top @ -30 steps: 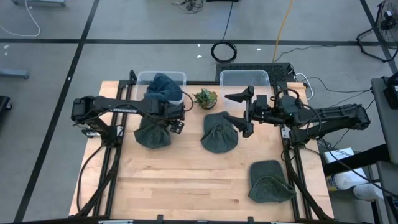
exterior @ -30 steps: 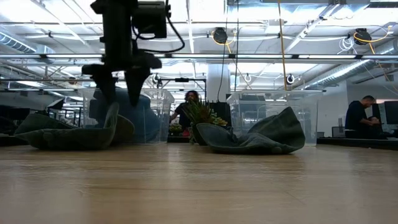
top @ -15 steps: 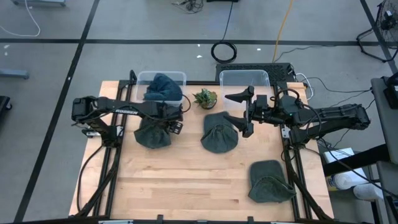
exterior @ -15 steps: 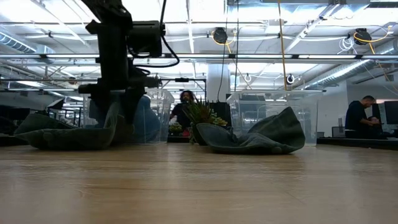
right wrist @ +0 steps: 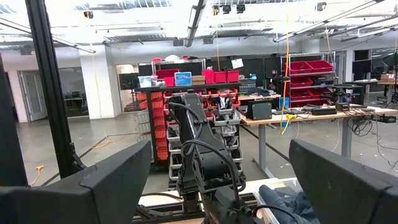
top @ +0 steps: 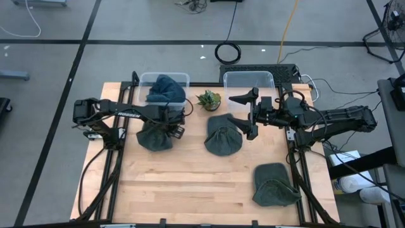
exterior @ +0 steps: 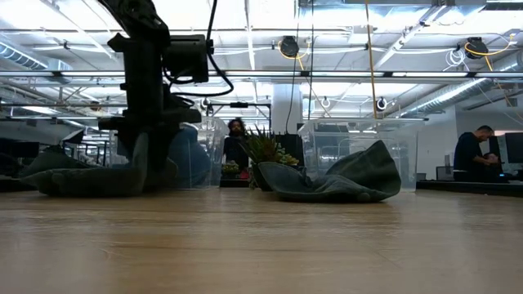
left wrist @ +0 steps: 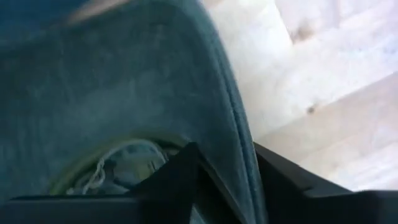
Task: Pick & Place hat
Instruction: Put the top left green cap into the right transparent bin
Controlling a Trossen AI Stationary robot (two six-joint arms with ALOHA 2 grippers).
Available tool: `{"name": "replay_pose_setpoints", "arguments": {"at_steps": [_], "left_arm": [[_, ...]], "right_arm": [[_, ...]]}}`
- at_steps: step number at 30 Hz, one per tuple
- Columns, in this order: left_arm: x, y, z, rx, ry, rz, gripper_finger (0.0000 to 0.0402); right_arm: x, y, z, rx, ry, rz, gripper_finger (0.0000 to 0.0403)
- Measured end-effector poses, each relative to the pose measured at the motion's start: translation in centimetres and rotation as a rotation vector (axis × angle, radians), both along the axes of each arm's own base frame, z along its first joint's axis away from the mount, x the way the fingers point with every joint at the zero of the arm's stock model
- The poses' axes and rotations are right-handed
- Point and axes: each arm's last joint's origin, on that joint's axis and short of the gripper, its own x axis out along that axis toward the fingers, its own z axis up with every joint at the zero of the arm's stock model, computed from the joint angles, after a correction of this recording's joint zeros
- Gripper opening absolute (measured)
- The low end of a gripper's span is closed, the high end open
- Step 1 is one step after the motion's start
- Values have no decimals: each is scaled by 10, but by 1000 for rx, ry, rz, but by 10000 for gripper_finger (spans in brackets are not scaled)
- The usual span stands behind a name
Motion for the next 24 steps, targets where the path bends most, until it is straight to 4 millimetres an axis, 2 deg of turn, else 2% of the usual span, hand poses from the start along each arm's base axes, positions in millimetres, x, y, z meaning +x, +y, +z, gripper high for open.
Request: {"name": "replay_pose_setpoints", "arguments": {"at_steps": [8, 18, 24], "left_arm": [[1, -5, 0, -152, -27, -68, 19], [4, -11, 3, -289, -72, -132, 11], [20, -23, 26, -405, -180, -278, 11]], "right_arm": [[0, 0, 0, 0, 0, 0, 370], [0, 0, 0, 10, -1, 3, 370], [-1, 0, 3, 111, -41, 22, 370]]}}
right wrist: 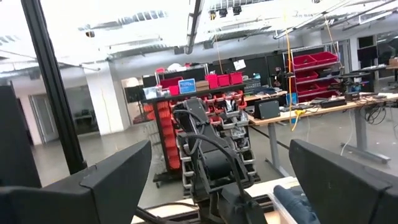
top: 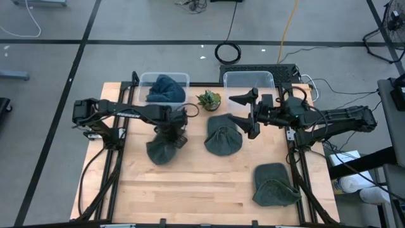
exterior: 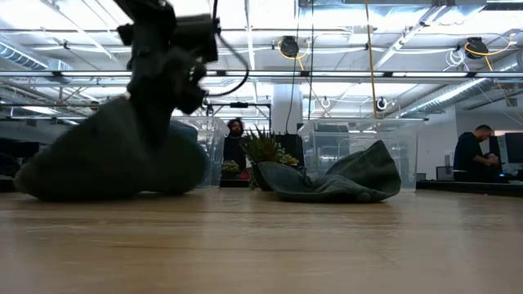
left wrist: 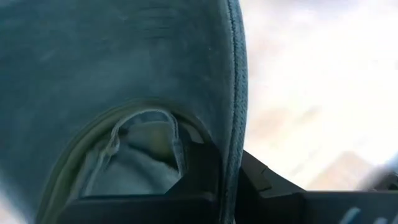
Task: Pick & Place hat
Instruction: Put the top left green cap into the right transparent bin
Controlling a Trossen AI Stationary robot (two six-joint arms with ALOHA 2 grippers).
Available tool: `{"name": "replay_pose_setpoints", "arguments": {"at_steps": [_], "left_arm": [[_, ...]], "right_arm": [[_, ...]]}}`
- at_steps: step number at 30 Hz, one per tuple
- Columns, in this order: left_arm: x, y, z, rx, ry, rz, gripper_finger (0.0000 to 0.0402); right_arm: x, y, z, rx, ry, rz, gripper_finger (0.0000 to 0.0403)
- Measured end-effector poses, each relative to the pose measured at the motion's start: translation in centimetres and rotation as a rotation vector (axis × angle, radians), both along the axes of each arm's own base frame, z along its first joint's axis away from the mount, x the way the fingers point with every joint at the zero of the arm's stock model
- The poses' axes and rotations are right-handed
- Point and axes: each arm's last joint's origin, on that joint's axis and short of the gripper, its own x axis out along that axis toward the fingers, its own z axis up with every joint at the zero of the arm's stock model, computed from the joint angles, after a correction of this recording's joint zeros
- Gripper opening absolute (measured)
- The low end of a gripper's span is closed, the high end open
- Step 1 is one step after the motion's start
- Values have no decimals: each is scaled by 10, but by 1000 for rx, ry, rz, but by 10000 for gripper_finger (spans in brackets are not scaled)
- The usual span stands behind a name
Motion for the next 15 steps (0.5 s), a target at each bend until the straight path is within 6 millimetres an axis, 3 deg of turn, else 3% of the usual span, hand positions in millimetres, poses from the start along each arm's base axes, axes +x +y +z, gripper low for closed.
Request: {"name": "replay_pose_setpoints", "arguments": {"at_steps": [8, 15], "left_arm": [[26, -14, 77, -57, -293, -192, 11], [22, -15, 150, -30, -496, -237, 11]], "right_arm": [[0, 0, 1, -2, -8, -7, 370], [-1, 0, 3, 0, -35, -11, 370]]}}
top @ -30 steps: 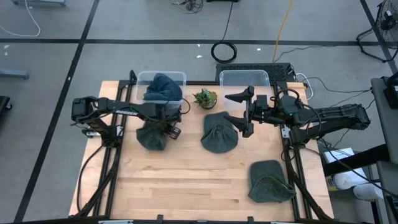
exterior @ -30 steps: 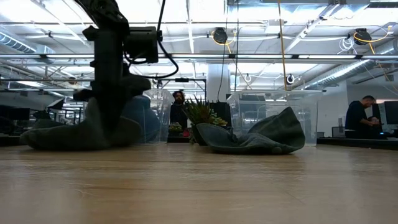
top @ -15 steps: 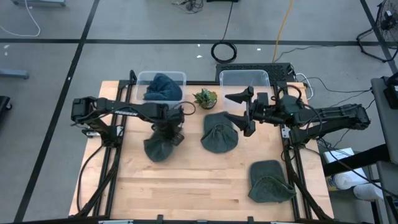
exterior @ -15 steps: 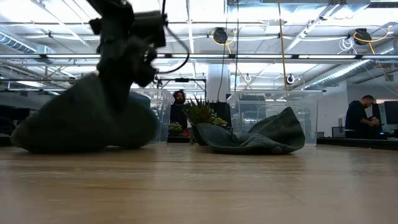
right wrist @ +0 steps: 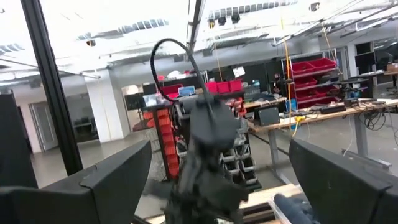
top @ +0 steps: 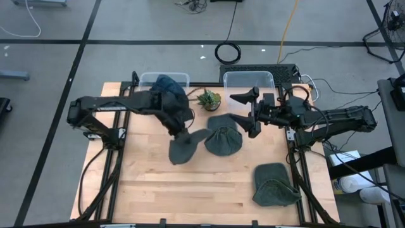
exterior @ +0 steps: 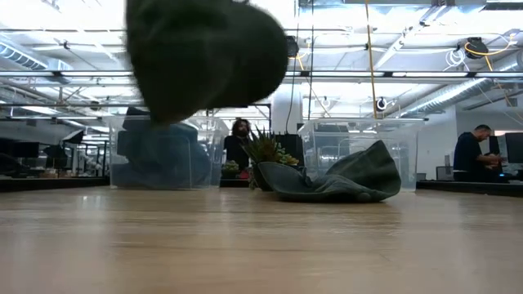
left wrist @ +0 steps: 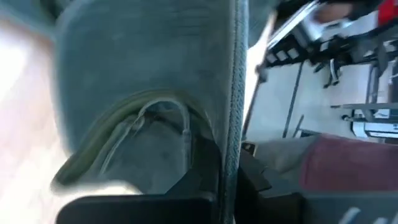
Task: Pick & Place hat
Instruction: Put the top left green cap into the right transparent bin
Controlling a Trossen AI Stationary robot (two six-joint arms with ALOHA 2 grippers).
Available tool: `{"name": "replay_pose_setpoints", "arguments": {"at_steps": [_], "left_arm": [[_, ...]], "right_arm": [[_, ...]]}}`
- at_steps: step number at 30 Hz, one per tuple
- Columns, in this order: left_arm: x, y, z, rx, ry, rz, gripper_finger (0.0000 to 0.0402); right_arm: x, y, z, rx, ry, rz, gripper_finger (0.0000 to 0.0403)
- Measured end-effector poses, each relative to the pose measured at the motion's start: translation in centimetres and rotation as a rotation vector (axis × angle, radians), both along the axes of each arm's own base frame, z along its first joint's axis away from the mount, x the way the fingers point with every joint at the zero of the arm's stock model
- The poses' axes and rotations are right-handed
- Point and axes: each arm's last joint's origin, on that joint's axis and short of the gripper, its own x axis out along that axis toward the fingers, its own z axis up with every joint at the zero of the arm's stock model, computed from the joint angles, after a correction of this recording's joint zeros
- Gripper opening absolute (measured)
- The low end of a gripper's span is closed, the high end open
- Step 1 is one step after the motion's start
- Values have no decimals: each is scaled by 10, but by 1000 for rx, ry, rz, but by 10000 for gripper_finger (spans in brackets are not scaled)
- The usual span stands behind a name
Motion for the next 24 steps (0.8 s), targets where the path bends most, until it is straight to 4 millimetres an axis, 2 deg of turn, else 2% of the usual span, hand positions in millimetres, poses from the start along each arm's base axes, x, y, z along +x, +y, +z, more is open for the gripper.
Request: {"name": "replay_pose_setpoints", "arguments": {"at_steps": [4, 9, 13, 24], "left_arm": [[-10, 1, 34, 32, -123, -9, 11], [-28, 5, 61, 103, -218, 50, 11], [-41, 8, 76, 131, -291, 91, 11], [-68, 18, 99, 216, -425, 173, 11]], "right_arm": [[-1, -1, 2, 8, -26, -22, 370], [-2, -1, 5, 10, -55, -22, 370], [-2, -1, 5, 9, -55, -21, 370], [-2, -1, 5, 7, -56, -15, 370]]}}
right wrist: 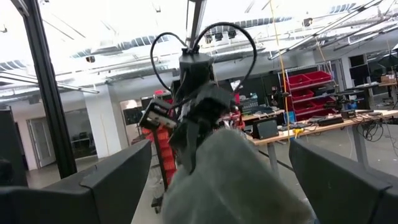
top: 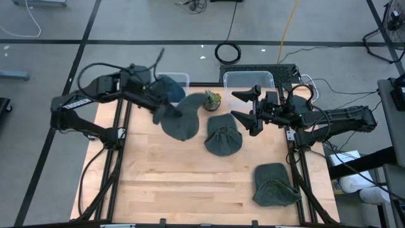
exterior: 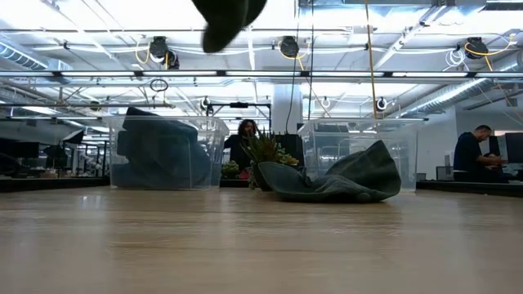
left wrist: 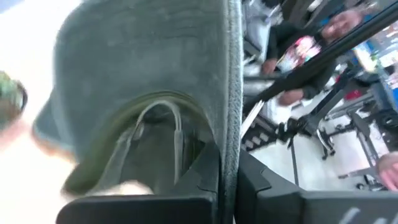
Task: Pick & Place hat
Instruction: Put the top left green cap into the right transparent bin
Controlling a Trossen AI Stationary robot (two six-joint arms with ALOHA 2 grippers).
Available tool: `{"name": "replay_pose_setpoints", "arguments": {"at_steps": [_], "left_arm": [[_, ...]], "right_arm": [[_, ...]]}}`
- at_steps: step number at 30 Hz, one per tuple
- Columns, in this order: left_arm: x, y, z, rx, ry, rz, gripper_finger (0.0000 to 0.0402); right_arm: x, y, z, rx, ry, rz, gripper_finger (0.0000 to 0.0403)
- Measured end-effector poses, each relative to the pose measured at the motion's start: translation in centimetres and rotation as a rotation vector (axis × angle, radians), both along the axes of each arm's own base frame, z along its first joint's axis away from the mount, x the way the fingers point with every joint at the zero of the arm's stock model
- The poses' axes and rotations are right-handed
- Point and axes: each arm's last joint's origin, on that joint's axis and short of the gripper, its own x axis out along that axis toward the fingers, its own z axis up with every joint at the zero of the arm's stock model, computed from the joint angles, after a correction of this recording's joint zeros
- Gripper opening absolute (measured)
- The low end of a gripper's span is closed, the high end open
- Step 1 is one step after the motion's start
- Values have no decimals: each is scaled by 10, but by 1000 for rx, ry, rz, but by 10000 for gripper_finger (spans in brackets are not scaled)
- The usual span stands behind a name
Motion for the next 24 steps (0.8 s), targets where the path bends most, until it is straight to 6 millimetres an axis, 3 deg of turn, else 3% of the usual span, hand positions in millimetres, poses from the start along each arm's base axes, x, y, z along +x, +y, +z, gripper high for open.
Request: {"name": "replay_pose_setpoints", "arguments": {"at_steps": [14, 24], "left_arm": [[-45, -4, 41, 338, -333, -47, 10], [-64, -5, 69, 682, -577, 26, 10]], "right_arm": [[-1, 2, 3, -21, -38, 80, 370], [-3, -8, 7, 297, -124, 156, 370]]}}
